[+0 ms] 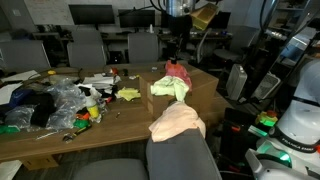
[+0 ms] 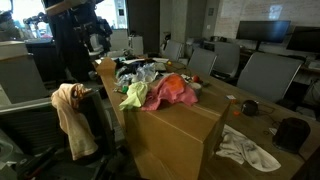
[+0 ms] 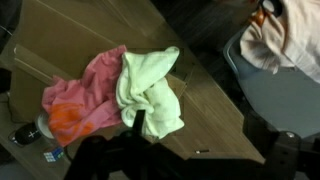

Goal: Put the peach shirt, the green towel and the pink shirt on the backrest of the chair

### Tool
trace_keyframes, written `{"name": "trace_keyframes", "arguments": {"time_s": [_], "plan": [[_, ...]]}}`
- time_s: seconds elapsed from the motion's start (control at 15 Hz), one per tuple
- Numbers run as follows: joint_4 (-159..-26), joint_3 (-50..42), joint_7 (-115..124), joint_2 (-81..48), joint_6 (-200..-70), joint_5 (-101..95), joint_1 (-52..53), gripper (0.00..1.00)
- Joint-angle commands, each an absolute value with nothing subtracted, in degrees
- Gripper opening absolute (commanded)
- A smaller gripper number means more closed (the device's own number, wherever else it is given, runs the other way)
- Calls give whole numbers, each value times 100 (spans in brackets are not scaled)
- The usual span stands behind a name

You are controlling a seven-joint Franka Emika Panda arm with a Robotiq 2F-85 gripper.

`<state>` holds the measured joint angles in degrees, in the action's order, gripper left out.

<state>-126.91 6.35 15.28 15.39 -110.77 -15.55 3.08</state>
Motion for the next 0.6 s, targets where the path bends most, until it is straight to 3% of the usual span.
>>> {"name": "trace_keyframes", "arguments": {"time_s": [0.0,0.53], "plan": [[-12394,530,1628,1193,-11837,-1593,134,100],[-12208,192,1611,278,-12735,-1160,-91,100]]}}
